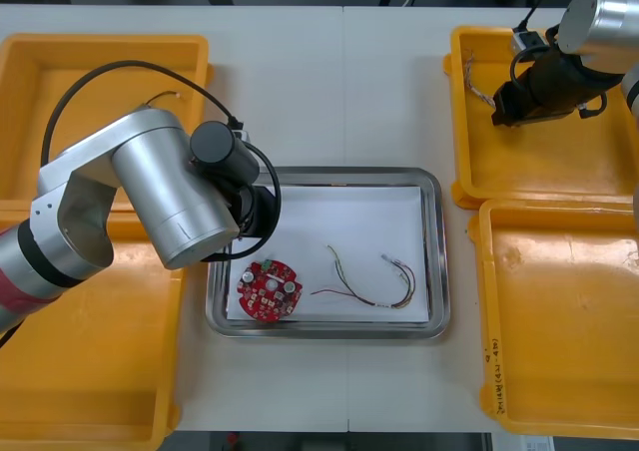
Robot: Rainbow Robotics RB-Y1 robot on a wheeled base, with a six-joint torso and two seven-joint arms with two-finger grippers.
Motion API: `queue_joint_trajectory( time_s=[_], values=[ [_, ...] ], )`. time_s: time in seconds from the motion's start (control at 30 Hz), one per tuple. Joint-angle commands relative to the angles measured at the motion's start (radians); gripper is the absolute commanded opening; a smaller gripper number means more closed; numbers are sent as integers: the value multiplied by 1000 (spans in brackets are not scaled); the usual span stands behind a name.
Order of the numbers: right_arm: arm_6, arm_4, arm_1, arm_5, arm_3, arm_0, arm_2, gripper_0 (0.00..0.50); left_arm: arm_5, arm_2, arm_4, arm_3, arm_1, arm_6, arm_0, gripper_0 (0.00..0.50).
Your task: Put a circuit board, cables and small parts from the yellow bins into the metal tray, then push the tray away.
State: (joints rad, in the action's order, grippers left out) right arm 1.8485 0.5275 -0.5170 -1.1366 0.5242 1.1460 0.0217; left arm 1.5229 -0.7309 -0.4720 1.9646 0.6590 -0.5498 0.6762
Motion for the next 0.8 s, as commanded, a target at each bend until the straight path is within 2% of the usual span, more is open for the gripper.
queue_joint_trajectory(
  time_s=[0.03, 0.33, 0.37, 0.4, 0.43, 0.47, 0.5, 0.53, 0.57, 0.6, 0.63, 0.7, 0.73, 0.8],
  values=[
    [48, 9, 0, 0, 13, -15, 15, 500, -63, -33, 18, -35, -29, 54, 48, 0],
    [48, 19, -2, 5, 13, -28, 15, 500, -79, -73, 44, -61, -24, 64, 46, 1],
    [46, 20, 0, 5, 13, -28, 15, 477, -79, -73, 44, -66, -24, 64, 46, 3],
    [44, 20, 0, 5, 11, -28, 15, 346, -79, -73, 44, -69, -24, 64, 46, 3],
    [44, 22, -2, 5, 13, -28, 15, 265, -79, -74, 44, -70, -24, 65, 46, 2],
    [44, 22, -2, 5, 13, -28, 15, 100, -79, -74, 44, -72, -25, 65, 46, 3],
    [46, 23, -2, 5, 13, -28, 15, 0, -79, -76, 46, -72, -24, 65, 46, 16],
    [48, 25, -3, 3, 13, -28, 15, 0, -79, -76, 46, -72, -24, 67, 46, 36],
    [48, 32, -5, 5, 13, -28, 15, 0, -79, -76, 46, -72, -25, 68, 46, 155],
    [48, 38, -8, 3, 13, -28, 15, 0, -79, -76, 47, -70, -25, 73, 45, 306],
    [49, 38, -9, 3, 13, -28, 15, 0, -79, -76, 47, -72, -24, 73, 45, 345],
    [54, 37, -17, -5, 19, -26, 15, 0, -79, -76, 52, -72, -24, 76, 45, 484],
    [57, 35, -21, -15, 30, -26, 15, 0, -79, -76, 55, -72, -24, 77, 45, 500],
    [60, 35, -34, -43, 53, -26, 15, 0, -79, -76, 56, -72, -24, 80, 45, 500]
  ],
)
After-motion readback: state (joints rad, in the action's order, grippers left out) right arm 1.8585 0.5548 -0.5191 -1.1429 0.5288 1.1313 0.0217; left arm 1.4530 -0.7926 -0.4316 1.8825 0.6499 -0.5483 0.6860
